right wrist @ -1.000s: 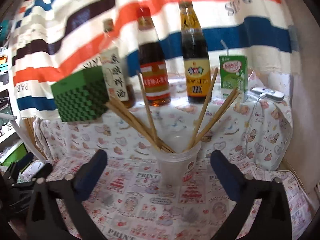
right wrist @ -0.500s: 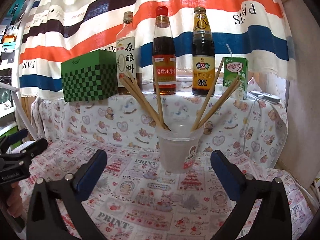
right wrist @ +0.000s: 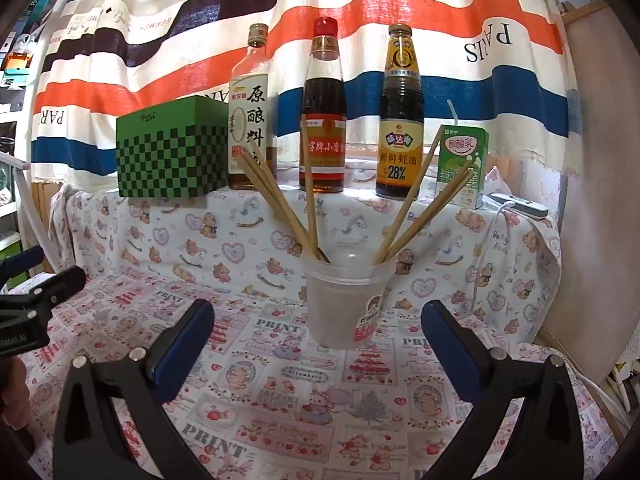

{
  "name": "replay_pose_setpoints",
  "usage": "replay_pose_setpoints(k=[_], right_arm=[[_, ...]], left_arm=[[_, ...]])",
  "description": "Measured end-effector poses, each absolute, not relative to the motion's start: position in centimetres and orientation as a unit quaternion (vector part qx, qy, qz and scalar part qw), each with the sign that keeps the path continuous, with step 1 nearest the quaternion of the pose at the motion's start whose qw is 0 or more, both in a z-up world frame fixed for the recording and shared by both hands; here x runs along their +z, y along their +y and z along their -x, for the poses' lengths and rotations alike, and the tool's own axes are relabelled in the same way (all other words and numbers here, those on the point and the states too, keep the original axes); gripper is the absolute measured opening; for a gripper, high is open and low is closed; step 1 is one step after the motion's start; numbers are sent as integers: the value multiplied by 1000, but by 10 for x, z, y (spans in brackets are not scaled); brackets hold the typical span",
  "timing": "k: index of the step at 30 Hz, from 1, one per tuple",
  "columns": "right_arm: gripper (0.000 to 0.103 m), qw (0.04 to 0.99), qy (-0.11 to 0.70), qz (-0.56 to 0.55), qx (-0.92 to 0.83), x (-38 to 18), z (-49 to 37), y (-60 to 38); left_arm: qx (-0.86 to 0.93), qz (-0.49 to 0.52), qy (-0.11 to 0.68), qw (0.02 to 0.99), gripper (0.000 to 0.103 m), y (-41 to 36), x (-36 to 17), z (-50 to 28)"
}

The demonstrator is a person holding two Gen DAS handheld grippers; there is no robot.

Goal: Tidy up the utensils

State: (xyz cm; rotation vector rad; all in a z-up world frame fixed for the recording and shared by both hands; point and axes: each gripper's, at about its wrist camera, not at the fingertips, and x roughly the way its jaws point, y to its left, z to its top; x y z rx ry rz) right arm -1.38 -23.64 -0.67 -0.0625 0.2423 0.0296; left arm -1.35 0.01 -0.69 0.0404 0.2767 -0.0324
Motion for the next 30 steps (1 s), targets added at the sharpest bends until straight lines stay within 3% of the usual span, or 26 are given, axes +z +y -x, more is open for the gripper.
replay_pose_setpoints(k=[30], right_arm=[[103, 992, 122, 43, 11, -7, 13, -234]], left_arm=[[-7, -20, 156, 988, 103, -1, -10, 7]])
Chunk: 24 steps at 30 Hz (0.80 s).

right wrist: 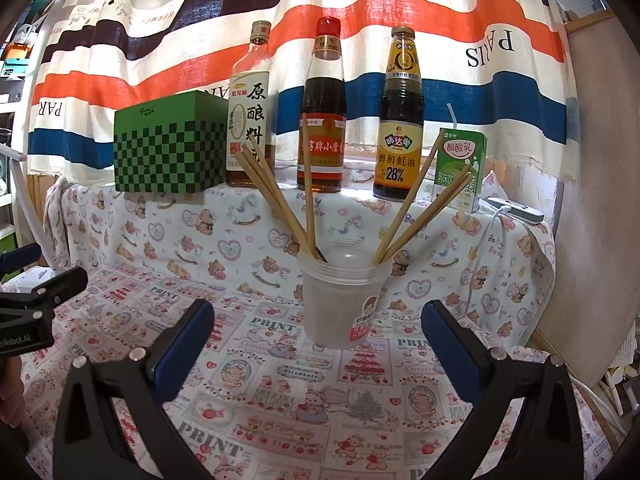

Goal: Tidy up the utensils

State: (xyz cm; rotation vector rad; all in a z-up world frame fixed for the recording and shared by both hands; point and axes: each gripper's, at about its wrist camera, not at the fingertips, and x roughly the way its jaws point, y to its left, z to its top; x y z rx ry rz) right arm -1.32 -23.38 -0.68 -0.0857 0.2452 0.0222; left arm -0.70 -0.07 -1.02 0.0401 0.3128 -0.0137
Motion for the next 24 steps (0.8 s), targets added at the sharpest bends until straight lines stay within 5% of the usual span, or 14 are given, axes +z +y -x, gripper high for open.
replay_pose_setpoints(k=[24], right_arm=[[103, 991, 123, 48, 14, -7, 13, -232]], left_arm=[[-6, -22, 156, 987, 103, -1, -10, 7]])
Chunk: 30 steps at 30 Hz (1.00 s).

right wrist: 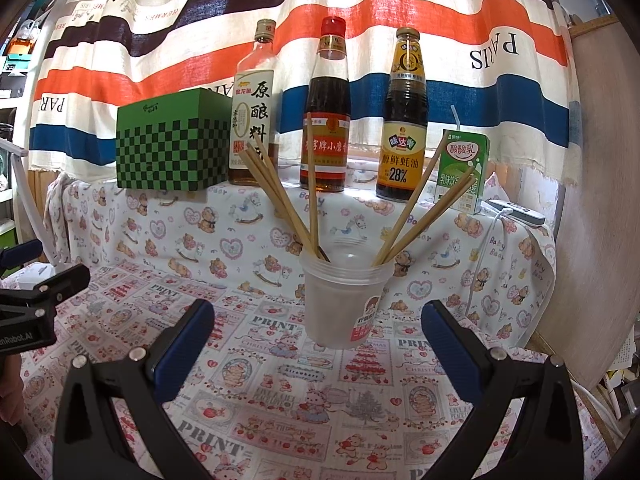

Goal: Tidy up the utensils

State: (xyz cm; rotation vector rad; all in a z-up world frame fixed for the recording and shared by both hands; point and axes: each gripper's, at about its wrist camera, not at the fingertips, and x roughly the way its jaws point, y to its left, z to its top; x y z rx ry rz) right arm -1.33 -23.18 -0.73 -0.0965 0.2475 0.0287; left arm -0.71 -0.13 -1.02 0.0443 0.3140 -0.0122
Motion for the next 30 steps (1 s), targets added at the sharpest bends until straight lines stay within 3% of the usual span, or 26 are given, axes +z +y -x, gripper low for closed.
replay_pose_setpoints(k=[30], right_arm=[[103, 991, 130, 40, 11, -10, 12, -235]], left_arm=[[-11, -23, 153, 988, 103, -1, -10, 9]])
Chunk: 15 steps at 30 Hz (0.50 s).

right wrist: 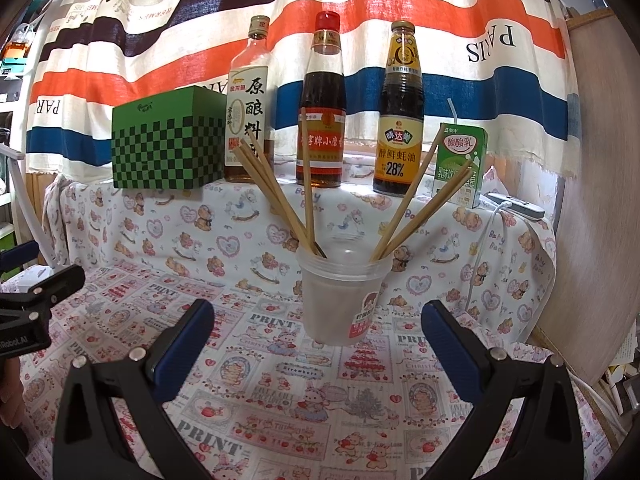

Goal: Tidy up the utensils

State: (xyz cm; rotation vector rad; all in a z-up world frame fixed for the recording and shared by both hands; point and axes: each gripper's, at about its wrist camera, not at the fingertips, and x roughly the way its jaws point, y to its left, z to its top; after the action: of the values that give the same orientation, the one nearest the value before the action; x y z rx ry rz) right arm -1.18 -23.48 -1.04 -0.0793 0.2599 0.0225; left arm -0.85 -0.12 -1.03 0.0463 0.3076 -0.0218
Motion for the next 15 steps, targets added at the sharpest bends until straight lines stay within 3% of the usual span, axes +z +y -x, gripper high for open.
replay_pose_setpoints(k=[15], right_arm=[[103, 990, 134, 32, 6, -10, 9, -238]], left_arm=[[-14, -18, 156, 987, 103, -1, -10, 8]])
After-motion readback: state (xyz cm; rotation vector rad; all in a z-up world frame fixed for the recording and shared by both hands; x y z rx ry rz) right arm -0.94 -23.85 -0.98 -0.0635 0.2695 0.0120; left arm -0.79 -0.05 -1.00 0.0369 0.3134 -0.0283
